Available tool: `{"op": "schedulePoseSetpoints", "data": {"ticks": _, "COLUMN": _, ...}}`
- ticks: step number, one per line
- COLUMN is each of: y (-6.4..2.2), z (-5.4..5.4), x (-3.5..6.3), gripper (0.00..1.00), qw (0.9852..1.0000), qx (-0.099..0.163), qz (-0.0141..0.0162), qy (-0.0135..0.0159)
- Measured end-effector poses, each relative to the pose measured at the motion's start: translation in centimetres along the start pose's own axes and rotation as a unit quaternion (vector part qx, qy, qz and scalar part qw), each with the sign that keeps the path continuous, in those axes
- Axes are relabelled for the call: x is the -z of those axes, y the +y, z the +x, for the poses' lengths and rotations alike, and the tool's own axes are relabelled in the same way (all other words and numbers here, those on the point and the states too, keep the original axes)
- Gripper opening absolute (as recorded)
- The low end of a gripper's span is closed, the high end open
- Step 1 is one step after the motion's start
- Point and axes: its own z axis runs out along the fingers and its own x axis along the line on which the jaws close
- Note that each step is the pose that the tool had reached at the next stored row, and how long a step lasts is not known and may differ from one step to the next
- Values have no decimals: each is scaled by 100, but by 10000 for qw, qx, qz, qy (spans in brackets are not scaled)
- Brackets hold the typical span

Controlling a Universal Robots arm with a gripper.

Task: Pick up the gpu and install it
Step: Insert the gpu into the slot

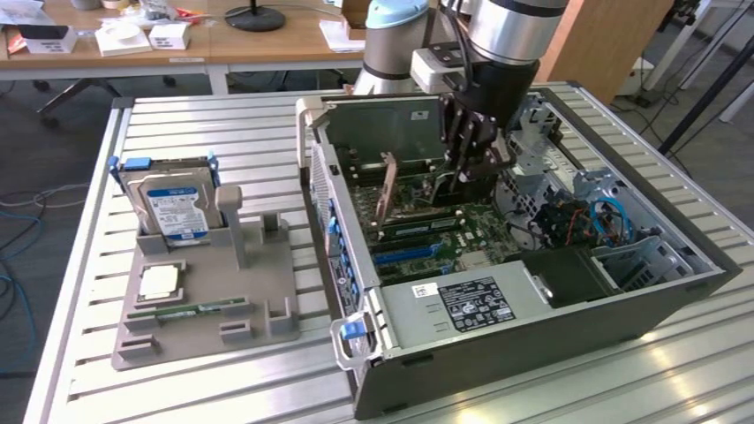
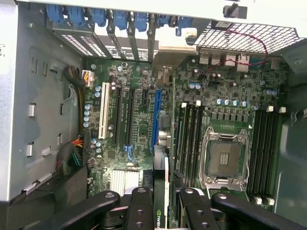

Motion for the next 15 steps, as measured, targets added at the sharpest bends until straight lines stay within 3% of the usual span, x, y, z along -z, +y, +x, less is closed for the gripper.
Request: {"op": "schedulePoseSetpoints", "data": {"ticks": 15, "y": -2, "z": 0, "x": -141, "gripper": 26, "qw": 10000, "qx": 66, "qz": -2, "qy": 2}}
